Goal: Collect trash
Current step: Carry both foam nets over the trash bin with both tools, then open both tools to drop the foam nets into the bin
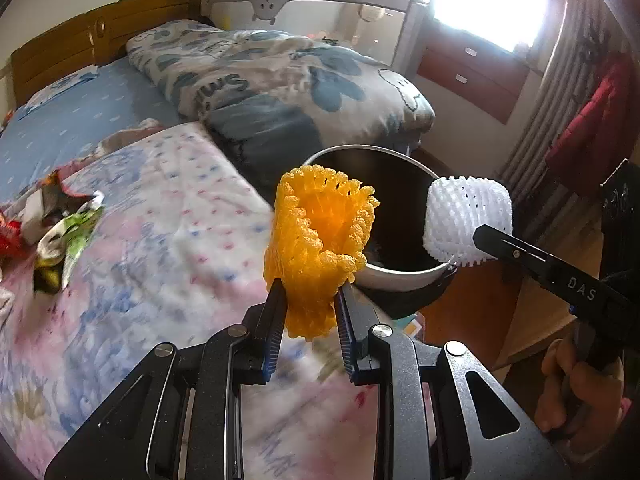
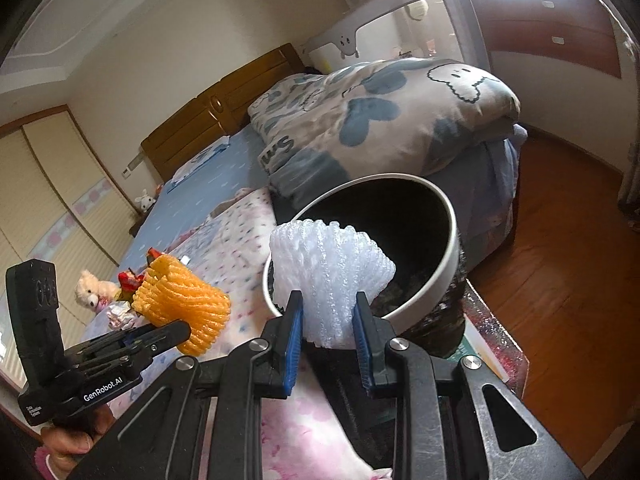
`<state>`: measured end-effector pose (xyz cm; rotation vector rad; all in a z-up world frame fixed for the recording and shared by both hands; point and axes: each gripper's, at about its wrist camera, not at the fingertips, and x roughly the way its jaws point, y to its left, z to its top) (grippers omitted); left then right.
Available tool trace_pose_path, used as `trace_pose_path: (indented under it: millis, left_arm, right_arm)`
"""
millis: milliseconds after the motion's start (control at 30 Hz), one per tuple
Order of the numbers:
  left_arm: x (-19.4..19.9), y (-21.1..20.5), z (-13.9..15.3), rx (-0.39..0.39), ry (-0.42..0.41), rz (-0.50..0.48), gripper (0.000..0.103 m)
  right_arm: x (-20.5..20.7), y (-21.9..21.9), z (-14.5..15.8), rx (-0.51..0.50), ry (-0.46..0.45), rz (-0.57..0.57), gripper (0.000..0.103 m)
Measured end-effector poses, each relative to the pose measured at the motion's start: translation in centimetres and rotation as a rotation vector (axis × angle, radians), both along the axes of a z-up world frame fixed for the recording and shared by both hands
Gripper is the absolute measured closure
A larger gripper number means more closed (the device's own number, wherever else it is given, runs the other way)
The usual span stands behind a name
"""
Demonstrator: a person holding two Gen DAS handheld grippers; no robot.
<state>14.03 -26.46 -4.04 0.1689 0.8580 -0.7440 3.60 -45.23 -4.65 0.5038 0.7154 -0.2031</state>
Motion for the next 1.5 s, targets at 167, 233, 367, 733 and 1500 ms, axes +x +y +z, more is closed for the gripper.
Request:
trace_pose_path:
  millis: [167, 233, 367, 733, 1500]
  left_arm:
    - [0.5, -1.6, 0.0, -0.004, 0.014, -0.02, 0.08]
    - [0.7, -2.2, 0.1, -0.004, 0.016, -0.026, 0.08]
    - [1.1, -3.5, 0.1, 0.005, 0.011, -0.037, 0.08]
    - [2.2, -6.4, -0.6, 0.037, 0.025, -0.072, 0.079]
    - [2.2, -5.3, -1.8, 0.045, 0.006, -0.034, 0.041]
  right_arm:
    - [0.2, -0.9, 0.1, -0.004, 0.004, -0.011, 0.079]
    - [0.3, -1.2, 0.1, -0.004, 0.005, -0.012, 0.079]
    - [1.0, -2.2, 0.1, -0.007, 0.015, -0.01, 0.079]
    - [2.9, -3.7, -0.7, -0.008, 0.049, -0.005, 0.076]
    - [3.5, -5.2, -1.7, 0.029, 0.066, -0.046, 0.049]
